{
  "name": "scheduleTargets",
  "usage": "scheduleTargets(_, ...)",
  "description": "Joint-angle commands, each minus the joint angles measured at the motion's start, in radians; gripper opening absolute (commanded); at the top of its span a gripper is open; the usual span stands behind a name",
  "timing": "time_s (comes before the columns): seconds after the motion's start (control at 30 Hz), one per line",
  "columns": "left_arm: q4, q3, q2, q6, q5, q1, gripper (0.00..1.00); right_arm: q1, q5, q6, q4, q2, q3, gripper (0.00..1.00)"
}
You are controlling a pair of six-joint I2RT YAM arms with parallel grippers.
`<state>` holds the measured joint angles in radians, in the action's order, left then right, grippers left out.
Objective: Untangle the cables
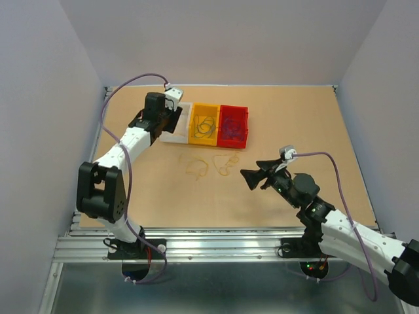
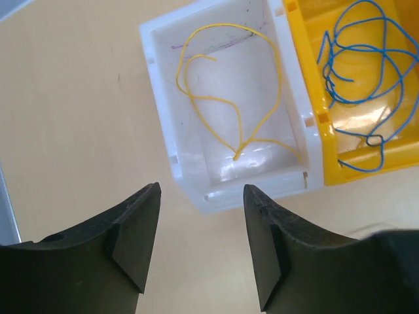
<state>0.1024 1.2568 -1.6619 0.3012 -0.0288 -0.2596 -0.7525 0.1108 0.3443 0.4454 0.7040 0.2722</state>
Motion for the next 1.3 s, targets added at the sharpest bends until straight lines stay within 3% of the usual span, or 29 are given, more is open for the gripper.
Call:
scheduleTargets(0.0,-0.064,-0.115,0.154,0.070,0.077,-0.077,0.65,0.001,0.001,0.005,0.000,0.017,0.090,0.86)
scheduleTargets(0.1,-0.046,-0.192,0.206,0.145,0.089,-0.185,0.67,0.001,0.016,0.007,-0.017,0.012,0.093,0.86)
scheduleTargets(0.13,-0.040,-0.210,0.215,0.166,0.073,-0.273,0.68,0.002,0.021,0.007,-0.022,0.002,0.093,0.86)
scheduleTargets(0.17,-0.041,-0.230,0.232,0.200,0.063,-0.312,0.73,0.002,0.030,0.010,-0.031,-0.006,0.090,0.86)
scheduleTargets(0.33,-0.021,-0.298,0.243,0.266,0.084,-0.434,0.80,0.002,0.036,0.007,-0.062,-0.064,0.079,0.87)
scheduleTargets(0.43,-0.007,-0.287,0.202,0.260,0.107,-0.454,0.99,0.001,0.044,0.005,-0.082,-0.104,0.071,0.87)
scheduleTargets(0.83,-0.119,-0.146,-0.042,0.202,0.046,-0.533,0.99,0.002,0.069,0.007,-0.123,-0.190,0.055,0.88)
scheduleTargets(1.27,-0.104,-0.007,-0.271,0.199,0.036,-0.567,0.97,0.002,0.082,0.007,-0.125,-0.195,0.053,0.88)
